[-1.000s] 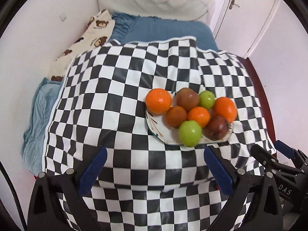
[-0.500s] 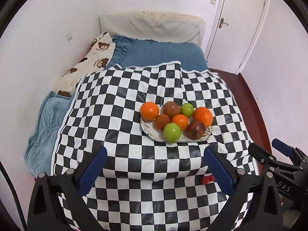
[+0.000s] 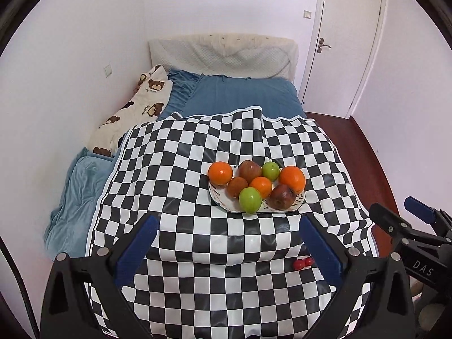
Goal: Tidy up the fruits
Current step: 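Lift both tools away from the plate, then grasp a cherry tomato with the left tool while the right tool grasps the other, then lower both cherry tomatoes onto the plate and open both tools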
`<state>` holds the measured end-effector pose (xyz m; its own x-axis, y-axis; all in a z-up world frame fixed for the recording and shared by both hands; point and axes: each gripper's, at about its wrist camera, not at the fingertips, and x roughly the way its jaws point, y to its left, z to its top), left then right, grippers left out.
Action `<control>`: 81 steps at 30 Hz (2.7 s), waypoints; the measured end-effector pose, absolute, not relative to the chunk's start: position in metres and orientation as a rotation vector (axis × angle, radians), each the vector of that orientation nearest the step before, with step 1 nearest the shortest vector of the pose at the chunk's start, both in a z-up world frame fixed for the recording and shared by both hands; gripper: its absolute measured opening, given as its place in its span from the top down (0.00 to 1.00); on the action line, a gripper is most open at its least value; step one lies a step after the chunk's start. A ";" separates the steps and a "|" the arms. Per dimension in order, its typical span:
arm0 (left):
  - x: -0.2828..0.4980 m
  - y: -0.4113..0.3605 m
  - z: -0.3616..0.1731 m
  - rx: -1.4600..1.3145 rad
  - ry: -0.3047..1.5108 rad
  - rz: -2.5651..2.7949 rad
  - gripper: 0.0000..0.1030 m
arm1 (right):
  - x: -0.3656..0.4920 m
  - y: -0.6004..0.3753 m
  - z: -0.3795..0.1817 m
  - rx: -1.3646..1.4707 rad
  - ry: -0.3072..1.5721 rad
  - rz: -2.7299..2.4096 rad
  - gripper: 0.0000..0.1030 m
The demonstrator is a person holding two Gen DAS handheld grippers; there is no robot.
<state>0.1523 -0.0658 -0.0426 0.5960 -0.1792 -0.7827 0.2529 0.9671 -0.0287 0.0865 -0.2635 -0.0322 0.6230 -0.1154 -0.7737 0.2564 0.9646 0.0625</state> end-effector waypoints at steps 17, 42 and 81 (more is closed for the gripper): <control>0.187 -0.116 -0.160 0.178 1.164 -0.244 0.00 | 0.105 -0.347 -0.212 0.614 1.210 -0.141 0.17; 0.184 -0.222 -0.321 0.324 1.545 -0.424 0.01 | 0.091 -0.402 -0.350 0.845 1.345 -0.272 0.73; 0.182 -0.202 -0.270 0.152 1.447 -0.539 0.73 | 0.089 -0.407 -0.297 0.863 1.247 -0.182 0.73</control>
<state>0.1816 -0.2024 -0.2699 0.0289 -0.2575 -0.9659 0.4367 0.8724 -0.2195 0.0888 -0.4068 -0.2966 0.3490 0.3223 -0.8800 0.5604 0.6808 0.4716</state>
